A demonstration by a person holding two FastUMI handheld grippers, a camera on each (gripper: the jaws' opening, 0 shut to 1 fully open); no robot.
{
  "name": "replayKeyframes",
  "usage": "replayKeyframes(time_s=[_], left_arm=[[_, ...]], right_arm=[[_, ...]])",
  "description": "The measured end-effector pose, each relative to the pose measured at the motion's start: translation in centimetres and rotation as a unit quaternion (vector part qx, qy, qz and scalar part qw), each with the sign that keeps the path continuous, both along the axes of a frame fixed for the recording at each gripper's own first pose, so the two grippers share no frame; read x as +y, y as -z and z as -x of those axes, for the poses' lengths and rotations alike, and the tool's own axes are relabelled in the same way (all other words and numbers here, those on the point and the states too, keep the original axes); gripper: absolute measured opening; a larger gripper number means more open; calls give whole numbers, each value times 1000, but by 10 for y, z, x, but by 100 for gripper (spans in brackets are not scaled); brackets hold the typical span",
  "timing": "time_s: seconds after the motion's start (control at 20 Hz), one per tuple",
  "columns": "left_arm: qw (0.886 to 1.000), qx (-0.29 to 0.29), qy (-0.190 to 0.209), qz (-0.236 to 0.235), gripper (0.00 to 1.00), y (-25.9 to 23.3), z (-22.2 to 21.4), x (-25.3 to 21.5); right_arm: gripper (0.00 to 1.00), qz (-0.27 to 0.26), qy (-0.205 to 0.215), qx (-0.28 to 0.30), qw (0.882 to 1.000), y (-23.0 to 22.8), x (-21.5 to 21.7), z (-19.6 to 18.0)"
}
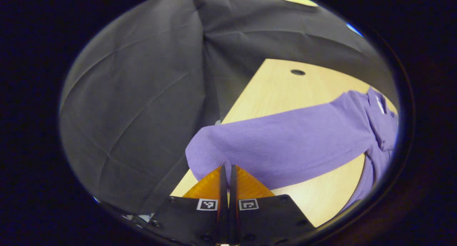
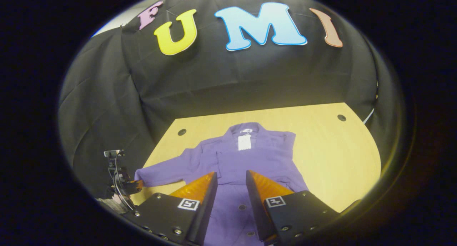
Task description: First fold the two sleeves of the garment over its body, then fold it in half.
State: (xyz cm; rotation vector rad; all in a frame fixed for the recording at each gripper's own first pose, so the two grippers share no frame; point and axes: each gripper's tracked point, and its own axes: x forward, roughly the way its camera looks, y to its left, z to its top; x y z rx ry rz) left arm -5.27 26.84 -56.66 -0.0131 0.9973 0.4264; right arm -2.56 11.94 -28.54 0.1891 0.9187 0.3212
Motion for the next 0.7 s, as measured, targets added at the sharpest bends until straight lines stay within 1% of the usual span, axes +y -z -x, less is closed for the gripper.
replayKeyframes(time_s=[0.05, 0.2, 0.3, 0.4, 0.55, 0.7], left_arm=[[1000, 4, 8, 0, 7, -2, -2, -2], [1000, -1, 8, 0, 7, -12, -7, -8], [1000, -15, 11, 1, 7, -22, -15, -16], [999, -35, 25, 7, 7, -44, -28, -32], [995, -67, 70, 10, 7, -76, -59, -66], [987, -100, 123, 11, 7, -113, -93, -116]], right_arm=[[53, 0, 2, 0, 1000, 0, -2, -1], [53, -2, 10, 3, 1000, 1, -8, -1], [53, -3, 13, 3, 1000, 2, -13, -1], [53, -3, 16, 5, 1000, 4, -18, -1], [53, -6, 25, 10, 1000, 6, -26, 0], [53, -11, 37, 14, 999, 9, -36, 3]])
